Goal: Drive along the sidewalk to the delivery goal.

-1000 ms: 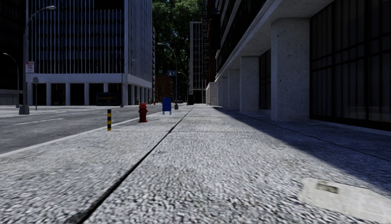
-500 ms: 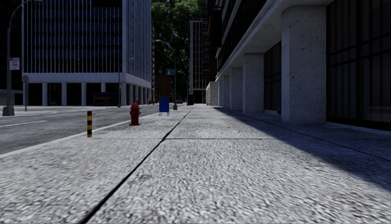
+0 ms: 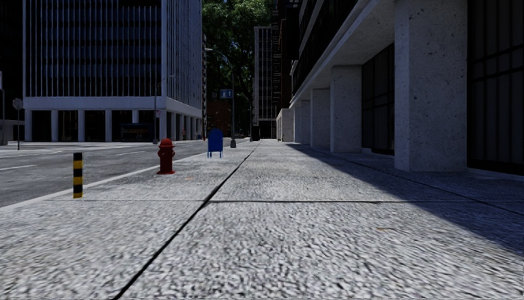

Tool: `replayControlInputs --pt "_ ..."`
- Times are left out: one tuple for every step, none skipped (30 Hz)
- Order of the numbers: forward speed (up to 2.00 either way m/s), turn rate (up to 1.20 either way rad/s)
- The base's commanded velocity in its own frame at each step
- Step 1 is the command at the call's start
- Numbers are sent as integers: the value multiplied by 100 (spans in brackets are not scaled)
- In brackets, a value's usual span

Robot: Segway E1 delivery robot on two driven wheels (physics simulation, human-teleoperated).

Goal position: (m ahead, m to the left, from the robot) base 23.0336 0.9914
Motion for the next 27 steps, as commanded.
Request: replayControlInputs --pt "200 0" --pt "200 0" --pt "200 0" --pt "200 0" --pt "200 0" --pt "200 0" --pt "200 0" --pt "200 0" --pt "200 0" --pt "200 0" --pt "200 0" --pt "200 0" --pt "200 0" --pt "200 0" --pt "200 0" --pt "200 0" --pt "200 0" --pt "200 0" --pt "200 0" --pt "200 0" --pt "200 0" --pt "200 0" --pt "200 0" --pt "200 0" --pt "200 0" --pt "200 0" --pt "200 0"
